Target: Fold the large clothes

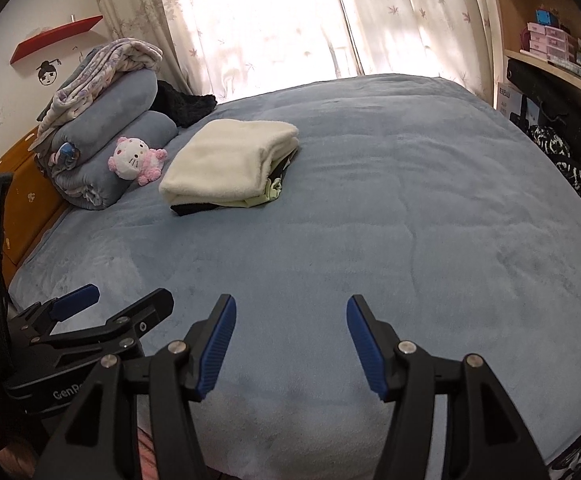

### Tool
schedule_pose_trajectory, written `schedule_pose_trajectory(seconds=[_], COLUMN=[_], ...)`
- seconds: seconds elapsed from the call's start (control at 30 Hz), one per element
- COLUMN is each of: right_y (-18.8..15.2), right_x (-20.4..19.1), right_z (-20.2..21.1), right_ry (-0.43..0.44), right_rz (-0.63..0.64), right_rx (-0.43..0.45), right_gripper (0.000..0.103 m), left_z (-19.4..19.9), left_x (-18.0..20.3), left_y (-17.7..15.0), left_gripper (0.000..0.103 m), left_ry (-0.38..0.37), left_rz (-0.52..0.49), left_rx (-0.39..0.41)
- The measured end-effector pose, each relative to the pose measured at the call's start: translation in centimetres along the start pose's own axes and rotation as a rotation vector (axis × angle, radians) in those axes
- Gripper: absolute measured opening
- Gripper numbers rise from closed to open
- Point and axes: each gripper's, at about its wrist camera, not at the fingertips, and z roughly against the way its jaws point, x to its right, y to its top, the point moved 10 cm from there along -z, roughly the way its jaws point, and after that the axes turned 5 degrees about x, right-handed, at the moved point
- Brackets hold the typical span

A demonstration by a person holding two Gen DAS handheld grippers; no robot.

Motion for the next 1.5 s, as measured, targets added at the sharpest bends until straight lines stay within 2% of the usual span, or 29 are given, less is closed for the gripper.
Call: schedule_pose_trajectory(seconds=[0.47, 1.5], right_y=[-0.9, -1.4], right_x=[0.3, 0.6], right_z=[-0.8, -0.9], right_ry=[0.002, -0.007], right_rz=[-0.025, -0.035], right_rx=[-0.031, -0.036], right_gripper=[0.058, 0.058], left_z=[-0.6, -0.6], left_x=[-0.3, -0.2], left_y=[-0.3, -0.7], left_gripper=[0.102, 0.101], left_ry=[0.023, 0.034], left_rz=[-0.014, -0.027], left_rx=[-0.018, -0.024])
